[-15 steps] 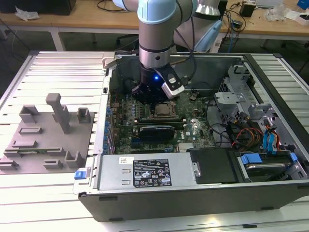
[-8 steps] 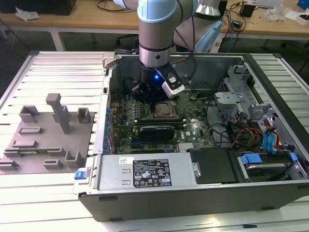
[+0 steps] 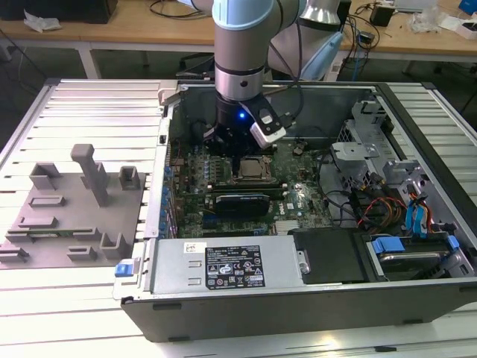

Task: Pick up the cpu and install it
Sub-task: 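Close the cpu cover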

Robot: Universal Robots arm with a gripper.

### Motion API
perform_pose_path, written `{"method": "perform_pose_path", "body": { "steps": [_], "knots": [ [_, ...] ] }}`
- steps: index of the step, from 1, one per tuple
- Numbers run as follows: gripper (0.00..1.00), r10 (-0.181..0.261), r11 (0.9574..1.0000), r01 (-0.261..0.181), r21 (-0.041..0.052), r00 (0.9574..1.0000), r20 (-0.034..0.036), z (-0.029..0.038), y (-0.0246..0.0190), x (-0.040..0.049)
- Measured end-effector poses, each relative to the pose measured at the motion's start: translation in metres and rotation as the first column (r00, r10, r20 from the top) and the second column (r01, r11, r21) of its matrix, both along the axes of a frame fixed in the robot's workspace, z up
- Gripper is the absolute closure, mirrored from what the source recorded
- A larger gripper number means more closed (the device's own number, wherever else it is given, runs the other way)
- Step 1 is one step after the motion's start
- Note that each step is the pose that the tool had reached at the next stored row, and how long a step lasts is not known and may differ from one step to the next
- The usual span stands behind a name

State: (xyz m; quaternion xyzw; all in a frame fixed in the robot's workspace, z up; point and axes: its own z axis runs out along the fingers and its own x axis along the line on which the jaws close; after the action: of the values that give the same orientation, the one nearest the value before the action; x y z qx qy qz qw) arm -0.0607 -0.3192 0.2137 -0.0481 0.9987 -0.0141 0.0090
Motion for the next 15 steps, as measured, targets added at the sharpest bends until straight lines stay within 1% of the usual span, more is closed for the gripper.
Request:
{"method": "perform_pose_path", "body": {
  "steps": [3, 7, 9, 11, 14, 15],
  "knots": [
    [0.89, 0.000, 1.0000, 0.000, 0.0001, 1.0000, 0.0002, -0.0004, 0.0005, 0.0001],
    [0.89, 0.000, 1.0000, 0.000, -0.0002, 1.0000, 0.0004, -0.0073, 0.0006, 0.0001],
    [0.89, 0.000, 1.0000, 0.000, -0.0007, 1.0000, 0.0002, -0.0091, 0.0006, 0.0000],
    [0.89, 0.000, 1.0000, 0.000, -0.0007, 1.0000, 0.0005, -0.0094, 0.0006, 0.0000],
    [0.89, 0.000, 1.0000, 0.000, 0.0014, 1.0000, 0.0031, -0.0096, 0.0013, 0.0000],
    [0.89, 0.000, 1.0000, 0.000, 0.0021, 1.0000, 0.0051, -0.0093, 0.0015, 0.0001]
  ]
}}
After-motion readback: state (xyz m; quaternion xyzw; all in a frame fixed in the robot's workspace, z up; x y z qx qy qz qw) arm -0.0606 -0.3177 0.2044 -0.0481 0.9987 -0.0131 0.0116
